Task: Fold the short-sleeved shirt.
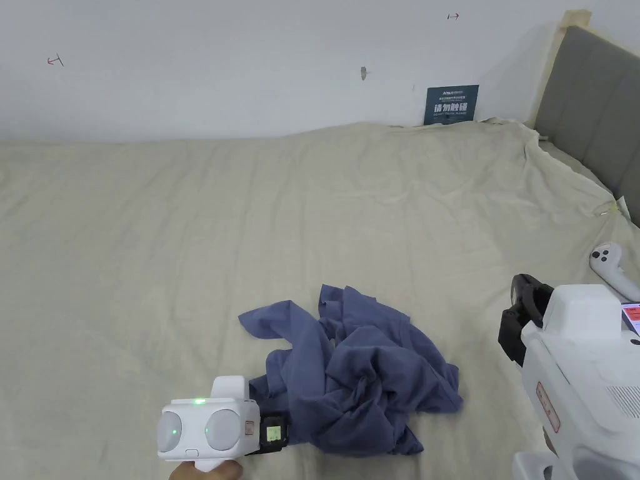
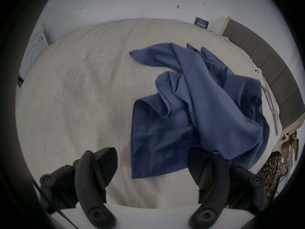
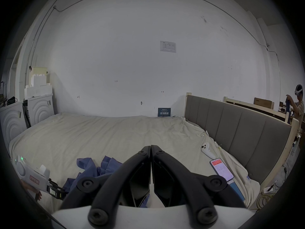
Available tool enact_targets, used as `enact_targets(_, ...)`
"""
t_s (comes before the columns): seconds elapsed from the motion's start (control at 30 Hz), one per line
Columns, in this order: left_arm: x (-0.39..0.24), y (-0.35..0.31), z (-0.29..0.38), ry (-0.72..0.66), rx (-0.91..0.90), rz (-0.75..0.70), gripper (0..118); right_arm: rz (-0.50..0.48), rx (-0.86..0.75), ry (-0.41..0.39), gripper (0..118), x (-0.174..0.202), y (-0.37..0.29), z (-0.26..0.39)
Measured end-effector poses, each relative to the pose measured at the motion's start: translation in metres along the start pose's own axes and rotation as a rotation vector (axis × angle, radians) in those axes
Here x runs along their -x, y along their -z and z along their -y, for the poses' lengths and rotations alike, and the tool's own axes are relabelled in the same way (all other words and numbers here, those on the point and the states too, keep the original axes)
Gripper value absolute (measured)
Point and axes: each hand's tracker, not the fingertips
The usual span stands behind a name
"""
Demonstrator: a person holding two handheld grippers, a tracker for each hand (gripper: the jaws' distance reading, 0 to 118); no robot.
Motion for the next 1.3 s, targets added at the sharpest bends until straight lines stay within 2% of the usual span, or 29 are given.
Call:
enact_targets(0.03,-0.001,0.002,0.001,0.002,0.007,0.0,71,-0.001,0.004,0.001,0,0.0,0.001,0.001)
enact_targets(0.07,-0.002,0.005,0.001,0.006,0.016,0.005,64,-0.002,0.008,0.002,0,-0.001,0.002,0.002)
enact_targets(0.1,-0.006,0.005,0.003,0.034,0.017,-0.049,60,-0.002,0.011,0.002,0,-0.001,0.004,0.004)
enact_targets(0.13,-0.007,0.002,0.005,0.061,0.002,-0.052,50,-0.002,0.015,0.001,0,-0.001,0.005,0.004)
enact_targets(0.17,-0.007,0.0,0.005,0.063,-0.004,-0.04,37,-0.003,0.018,0.001,0,-0.002,0.006,0.005)
enact_targets(0.23,-0.007,-0.002,0.004,0.091,-0.019,-0.037,4,-0.002,0.025,0.0,0,-0.002,0.008,0.007)
enact_targets(0.33,-0.002,-0.006,0.001,0.064,-0.021,0.049,1,-0.003,0.049,0.004,0,-0.003,0.016,0.012)
enact_targets(0.43,0.0,-0.02,-0.002,0.075,-0.069,0.051,0,-0.013,0.105,0.017,0,-0.006,0.03,0.02)
enact_targets(0.6,0.008,-0.05,-0.01,0.036,-0.139,0.138,0,-0.059,0.299,-0.003,1,-0.009,0.073,0.045)
enact_targets(0.7,0.01,-0.06,-0.014,0.029,-0.151,0.164,0,-0.097,0.38,-0.018,7,-0.008,0.101,0.065)
enact_targets(0.77,0.012,-0.064,-0.014,0.019,-0.159,0.177,0,-0.102,0.427,-0.06,35,-0.005,0.117,0.077)
enact_targets(0.83,0.015,-0.064,-0.016,0.007,-0.164,0.186,0,-0.127,0.52,-0.073,81,-0.002,0.136,0.09)
enact_targets(0.87,0.016,-0.064,-0.016,0.006,-0.166,0.186,0,-0.123,0.532,-0.063,93,-0.002,0.141,0.097)
enact_targets(0.9,0.017,-0.064,-0.016,0.004,-0.165,0.185,0,-0.12,0.552,-0.055,98,0.0,0.148,0.104)
enact_targets(1.0,0.021,-0.063,-0.018,0.002,-0.165,0.184,0,-0.106,0.597,-0.043,98,0.007,0.159,0.111)
enact_targets(1.1,0.026,-0.06,-0.019,-0.005,-0.162,0.183,0,-0.105,0.644,-0.009,93,0.005,0.178,0.12)
enact_targets(1.23,0.029,-0.056,-0.019,-0.018,-0.155,0.182,0,-0.101,0.695,0.031,58,0.002,0.203,0.135)
enact_targets(1.3,0.03,-0.054,-0.019,-0.024,-0.153,0.183,0,-0.11,0.732,0.059,45,0.003,0.212,0.144)
